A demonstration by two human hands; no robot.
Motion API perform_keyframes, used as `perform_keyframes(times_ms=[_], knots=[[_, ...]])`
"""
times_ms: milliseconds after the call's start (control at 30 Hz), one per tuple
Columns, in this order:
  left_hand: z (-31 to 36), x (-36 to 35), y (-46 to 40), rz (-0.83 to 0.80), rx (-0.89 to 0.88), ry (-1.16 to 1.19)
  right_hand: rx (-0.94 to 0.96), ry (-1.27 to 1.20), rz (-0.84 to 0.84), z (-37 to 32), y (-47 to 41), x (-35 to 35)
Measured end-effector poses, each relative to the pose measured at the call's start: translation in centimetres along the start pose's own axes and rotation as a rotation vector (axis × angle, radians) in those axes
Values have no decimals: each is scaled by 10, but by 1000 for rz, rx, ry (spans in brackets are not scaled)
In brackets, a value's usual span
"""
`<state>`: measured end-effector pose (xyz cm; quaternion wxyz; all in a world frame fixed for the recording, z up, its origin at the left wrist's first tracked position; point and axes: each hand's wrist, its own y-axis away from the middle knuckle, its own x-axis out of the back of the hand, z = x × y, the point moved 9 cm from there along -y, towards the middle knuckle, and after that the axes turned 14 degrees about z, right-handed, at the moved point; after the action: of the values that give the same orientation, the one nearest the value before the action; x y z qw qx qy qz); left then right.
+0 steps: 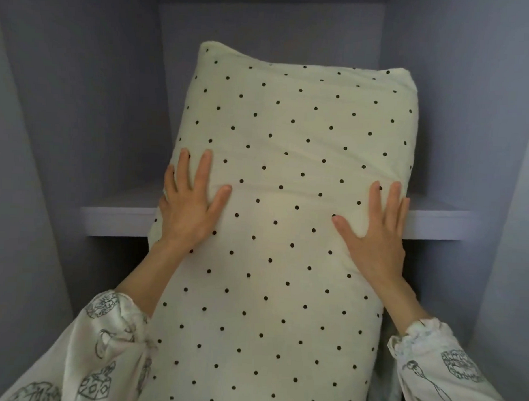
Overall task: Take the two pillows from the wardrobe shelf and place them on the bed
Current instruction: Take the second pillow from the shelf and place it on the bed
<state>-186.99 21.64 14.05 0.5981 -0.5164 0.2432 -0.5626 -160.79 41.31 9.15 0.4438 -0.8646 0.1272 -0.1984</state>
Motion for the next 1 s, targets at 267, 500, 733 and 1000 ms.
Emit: perform_keyframes(times_ms=[267,500,733,1000], knots=[[-34,-6,-12,-180,398,184,-403,-124,-18,27,-3,-9],[-41,-7,-8,-317,489,323,-506,-293,-75,30,-3,-7],[-34,18,26,-184,416,369,-413,-231,-7,17,20,11],[-19,60,97,-177,516,351,-399,-207,-92,27,60,44]])
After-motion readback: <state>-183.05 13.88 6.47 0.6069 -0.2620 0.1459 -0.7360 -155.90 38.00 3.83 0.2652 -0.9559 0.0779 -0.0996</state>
